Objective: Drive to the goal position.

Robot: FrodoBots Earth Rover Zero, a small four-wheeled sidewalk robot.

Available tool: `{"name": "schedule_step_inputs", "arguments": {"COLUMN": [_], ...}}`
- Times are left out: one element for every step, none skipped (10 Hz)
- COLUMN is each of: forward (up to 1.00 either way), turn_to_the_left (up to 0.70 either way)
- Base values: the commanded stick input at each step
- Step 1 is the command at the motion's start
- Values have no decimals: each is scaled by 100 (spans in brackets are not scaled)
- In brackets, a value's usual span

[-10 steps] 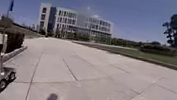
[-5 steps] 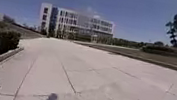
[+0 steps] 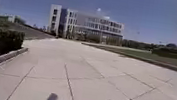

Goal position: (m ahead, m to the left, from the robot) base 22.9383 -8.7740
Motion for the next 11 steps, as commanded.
{"name": "schedule_step_inputs", "arguments": {"forward": [70, 70, 70, 70, 70, 70, 70, 70, 70, 70, 70], "turn_to_the_left": [3, 0, 0, 0, 0, 3, 32, 35, 22, 4, 0]}}
